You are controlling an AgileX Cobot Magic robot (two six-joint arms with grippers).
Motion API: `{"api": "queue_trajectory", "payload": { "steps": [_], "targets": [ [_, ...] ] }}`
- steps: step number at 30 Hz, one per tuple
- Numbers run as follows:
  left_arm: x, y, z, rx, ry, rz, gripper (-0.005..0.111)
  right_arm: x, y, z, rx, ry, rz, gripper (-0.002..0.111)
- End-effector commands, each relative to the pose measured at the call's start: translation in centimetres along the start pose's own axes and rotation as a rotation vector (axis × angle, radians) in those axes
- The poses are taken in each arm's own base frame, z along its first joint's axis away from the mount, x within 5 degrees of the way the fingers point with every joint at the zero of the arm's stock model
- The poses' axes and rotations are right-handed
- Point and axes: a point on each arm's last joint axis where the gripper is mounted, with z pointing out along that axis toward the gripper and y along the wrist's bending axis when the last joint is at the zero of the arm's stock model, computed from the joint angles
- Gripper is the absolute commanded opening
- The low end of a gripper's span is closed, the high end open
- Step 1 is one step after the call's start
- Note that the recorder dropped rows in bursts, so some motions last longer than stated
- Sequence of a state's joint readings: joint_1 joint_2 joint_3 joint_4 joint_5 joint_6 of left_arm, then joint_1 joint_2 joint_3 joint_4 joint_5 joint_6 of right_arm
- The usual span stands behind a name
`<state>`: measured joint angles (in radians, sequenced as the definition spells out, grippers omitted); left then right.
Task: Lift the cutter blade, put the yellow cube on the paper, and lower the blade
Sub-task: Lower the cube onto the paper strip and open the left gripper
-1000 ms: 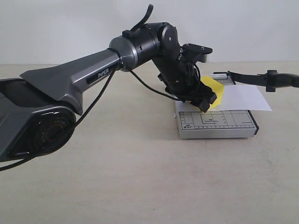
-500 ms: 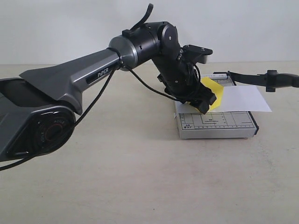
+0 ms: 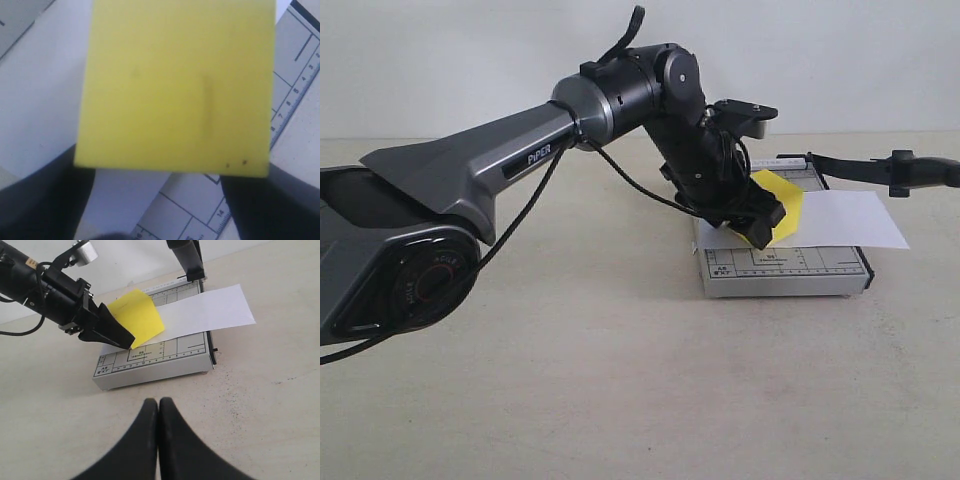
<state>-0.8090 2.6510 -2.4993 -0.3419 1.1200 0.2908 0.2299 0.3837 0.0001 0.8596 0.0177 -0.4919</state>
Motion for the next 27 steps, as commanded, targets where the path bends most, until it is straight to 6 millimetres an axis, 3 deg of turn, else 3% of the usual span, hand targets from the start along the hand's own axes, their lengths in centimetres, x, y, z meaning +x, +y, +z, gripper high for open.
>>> {"api": "queue_trajectory", "payload": {
  "steps": [1, 3, 10, 19, 27],
  "targets": [
    [0.8, -0.2, 0.8, 0.03, 0.068, -0.036, 0.067, 0.0, 0.0, 0.0, 0.001, -0.005, -0.002, 0.0],
    [1.0, -0.2, 0.8, 0.032, 0.081, -0.038, 0.071, 0.0, 0.0, 0.0, 0.001, -0.005, -0.002, 0.0],
    [1.2, -0.1, 0.8, 0.015, 0.103, -0.039, 0.11, 0.0, 0.0, 0.0, 0.001, -0.005, -0.012, 0.0],
    [0.1, 0.2, 0.2, -0.02, 0.023, -0.025, 0.11, 0.0, 0.0, 0.0, 0.001, -0.005, -0.012, 0.0],
    [-2.6, 0.1, -4.8, -0.155, -0.117, -0.005, 0.11, 0.0, 0.0, 0.0, 0.001, -0.005, -0.012, 0.0]
  ]
}}
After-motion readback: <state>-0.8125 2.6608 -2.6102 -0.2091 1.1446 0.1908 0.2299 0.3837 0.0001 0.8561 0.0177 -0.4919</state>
